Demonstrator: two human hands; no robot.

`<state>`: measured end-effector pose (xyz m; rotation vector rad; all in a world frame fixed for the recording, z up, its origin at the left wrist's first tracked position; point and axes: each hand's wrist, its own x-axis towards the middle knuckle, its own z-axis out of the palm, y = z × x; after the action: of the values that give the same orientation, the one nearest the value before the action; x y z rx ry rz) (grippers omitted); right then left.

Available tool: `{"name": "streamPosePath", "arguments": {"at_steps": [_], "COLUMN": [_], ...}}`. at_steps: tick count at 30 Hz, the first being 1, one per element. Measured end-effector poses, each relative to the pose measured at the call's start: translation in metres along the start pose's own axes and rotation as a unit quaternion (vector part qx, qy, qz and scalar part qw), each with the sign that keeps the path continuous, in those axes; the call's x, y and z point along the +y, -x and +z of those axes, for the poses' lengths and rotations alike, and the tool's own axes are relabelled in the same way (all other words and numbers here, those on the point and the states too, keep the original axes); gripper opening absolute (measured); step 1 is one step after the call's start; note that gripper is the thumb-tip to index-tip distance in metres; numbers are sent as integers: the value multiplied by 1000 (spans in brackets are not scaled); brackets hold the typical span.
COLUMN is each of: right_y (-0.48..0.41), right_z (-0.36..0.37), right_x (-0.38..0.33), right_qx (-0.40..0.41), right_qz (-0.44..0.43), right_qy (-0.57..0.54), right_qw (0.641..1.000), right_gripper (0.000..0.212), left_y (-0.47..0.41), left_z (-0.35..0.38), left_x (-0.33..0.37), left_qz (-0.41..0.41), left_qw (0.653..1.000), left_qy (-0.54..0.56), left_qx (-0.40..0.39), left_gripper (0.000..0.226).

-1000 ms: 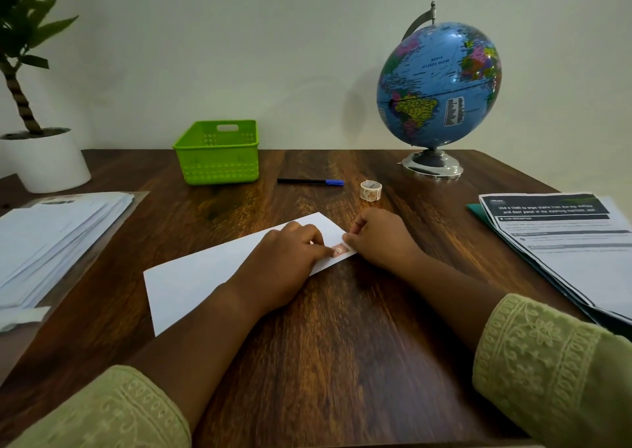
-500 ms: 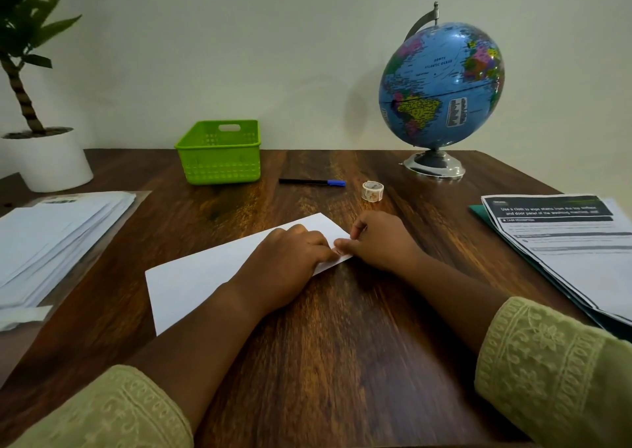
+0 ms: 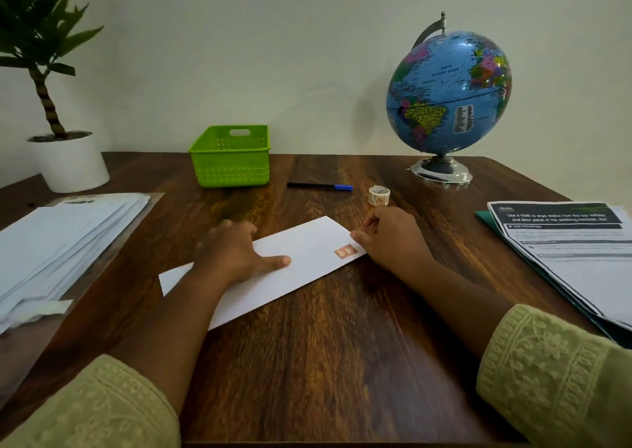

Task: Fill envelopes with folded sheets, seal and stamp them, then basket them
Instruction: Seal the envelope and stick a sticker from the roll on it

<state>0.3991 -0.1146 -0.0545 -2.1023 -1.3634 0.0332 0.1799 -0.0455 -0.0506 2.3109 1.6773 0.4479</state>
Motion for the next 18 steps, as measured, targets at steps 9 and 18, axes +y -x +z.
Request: {"name": "streamPosePath", "arguments": {"at_steps": [9, 18], "right_y": [7, 8], "right_z": [3, -10], "right_x": [-9, -15], "right_qx": [69, -2], "right_qz": [-154, 25], "right_qy": [-3, -319], "right_qw": [986, 947], "right_gripper": [20, 20], "left_y": [-7, -18], "left_z": [-6, 0], "left_x": [-3, 9], "left_qz": [-10, -77], "left_qw": [987, 847], "left_qy": [152, 514], "left_qx": [-47, 113], "left_gripper": [44, 17]}}
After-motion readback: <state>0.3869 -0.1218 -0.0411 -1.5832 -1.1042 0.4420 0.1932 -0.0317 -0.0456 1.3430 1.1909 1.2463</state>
